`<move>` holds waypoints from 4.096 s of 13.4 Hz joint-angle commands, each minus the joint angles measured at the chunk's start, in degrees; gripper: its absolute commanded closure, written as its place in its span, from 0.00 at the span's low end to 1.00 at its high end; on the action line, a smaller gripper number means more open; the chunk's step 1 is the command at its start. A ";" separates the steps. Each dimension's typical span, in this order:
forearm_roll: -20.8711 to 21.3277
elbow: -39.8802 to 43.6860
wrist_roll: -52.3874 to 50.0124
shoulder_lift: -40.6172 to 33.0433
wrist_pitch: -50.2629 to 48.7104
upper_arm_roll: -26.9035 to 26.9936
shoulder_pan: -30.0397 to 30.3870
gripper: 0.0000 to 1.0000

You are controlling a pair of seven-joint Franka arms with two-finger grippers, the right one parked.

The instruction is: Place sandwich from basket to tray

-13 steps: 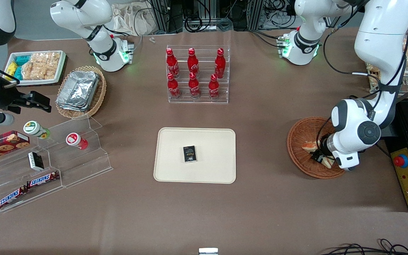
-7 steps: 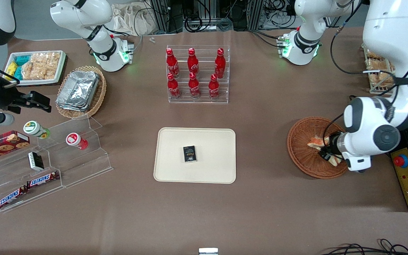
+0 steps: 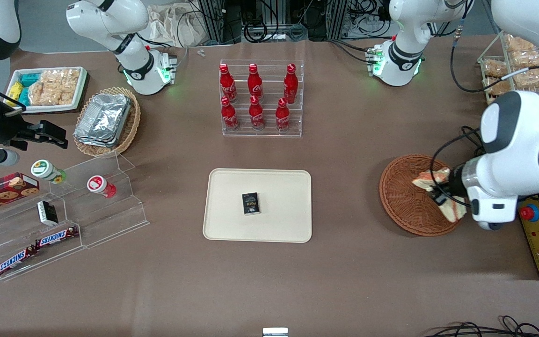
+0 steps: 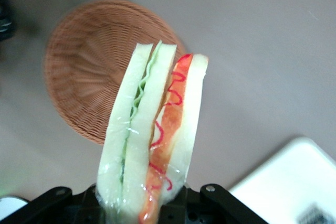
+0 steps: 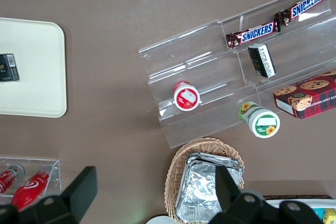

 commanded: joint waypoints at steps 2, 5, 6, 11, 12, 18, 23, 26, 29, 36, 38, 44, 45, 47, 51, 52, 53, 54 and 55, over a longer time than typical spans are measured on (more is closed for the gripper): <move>-0.14 6.38 3.16 7.04 -1.07 -8.77 -3.02 1.00; 0.47 9.37 3.24 15.03 4.00 -9.40 -11.46 1.00; 0.65 9.20 3.07 17.40 8.55 -9.40 -13.57 1.00; 6.62 8.85 3.07 26.11 15.09 -9.22 -19.47 1.00; 6.54 8.85 3.07 26.82 16.93 -9.22 -19.48 1.00; 6.89 9.02 3.51 30.70 26.52 -6.33 -20.61 1.00; 6.80 8.76 3.25 32.45 28.80 -5.53 -21.23 0.52; 6.80 9.02 3.16 33.51 30.92 -4.74 -22.12 0.01; 6.63 9.20 2.90 31.33 30.40 -4.57 -21.50 0.01; 6.80 9.11 3.68 14.73 11.80 3.14 -21.41 0.01; 6.80 7.28 3.95 10.07 8.96 6.41 -21.32 0.01; 1.81 -8.00 15.52 -7.41 8.86 18.26 -21.32 0.01; 0.92 -9.42 18.25 -9.71 8.78 20.29 -21.32 0.01; -1.45 -10.84 25.10 -11.83 6.86 23.98 -21.32 0.01; -5.23 -12.41 33.29 -14.38 5.09 28.74 -21.24 0.01; -5.24 -14.08 34.78 -15.70 5.17 29.18 -21.24 0.01; -5.24 -15.31 36.10 -16.67 5.52 29.97 -21.15 0.01; -5.24 -15.50 37.94 -16.85 5.44 30.06 -21.06 0.01; -5.24 -15.41 39.96 -16.68 5.09 30.15 -20.97 0.01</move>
